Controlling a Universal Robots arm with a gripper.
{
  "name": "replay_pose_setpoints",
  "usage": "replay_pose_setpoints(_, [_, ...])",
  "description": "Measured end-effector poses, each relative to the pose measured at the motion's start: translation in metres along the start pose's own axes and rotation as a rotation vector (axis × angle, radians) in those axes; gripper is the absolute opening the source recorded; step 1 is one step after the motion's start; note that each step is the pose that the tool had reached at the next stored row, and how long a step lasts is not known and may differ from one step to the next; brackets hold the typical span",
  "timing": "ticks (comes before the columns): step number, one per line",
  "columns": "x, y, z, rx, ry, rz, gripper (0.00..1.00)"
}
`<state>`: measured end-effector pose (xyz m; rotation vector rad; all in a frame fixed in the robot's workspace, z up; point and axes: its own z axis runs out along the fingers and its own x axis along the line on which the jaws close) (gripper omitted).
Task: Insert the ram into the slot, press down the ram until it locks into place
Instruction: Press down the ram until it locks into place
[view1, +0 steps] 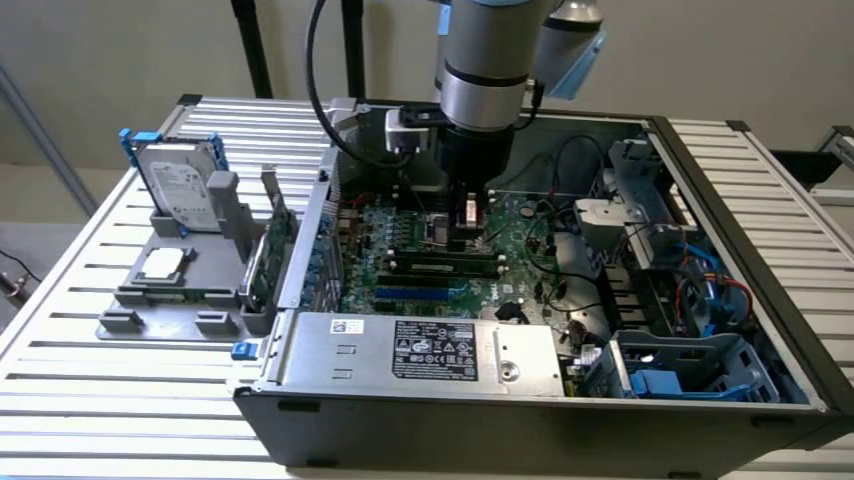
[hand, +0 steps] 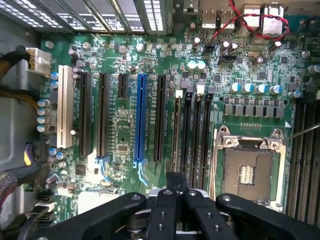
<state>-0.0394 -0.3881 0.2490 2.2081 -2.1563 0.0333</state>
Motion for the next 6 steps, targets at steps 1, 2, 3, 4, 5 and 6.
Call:
replay_pose_setpoints(1, [0.0000,0.0000,0.0000,0.0000,0.0001,0.000,0.11])
replay_pose_setpoints(2, [0.0000,0.0000,0.0000,0.0000,0.0001,0.000,0.11])
replay_pose_setpoints(3, [0.0000,0.0000,-0.0001,0.0000,0.0002,0.000,0.11])
replay_pose_setpoints(4, [0.0000,0.0000,-0.0001,0.0000,0.0002,0.000,0.11])
replay_pose_setpoints(5, [0.0000,0.0000,-0.0001,0.0000,0.0002,0.000,0.11])
replay_pose_setpoints(6, [0.0000,0.0000,-0.0001,0.0000,0.0002,0.000,0.11])
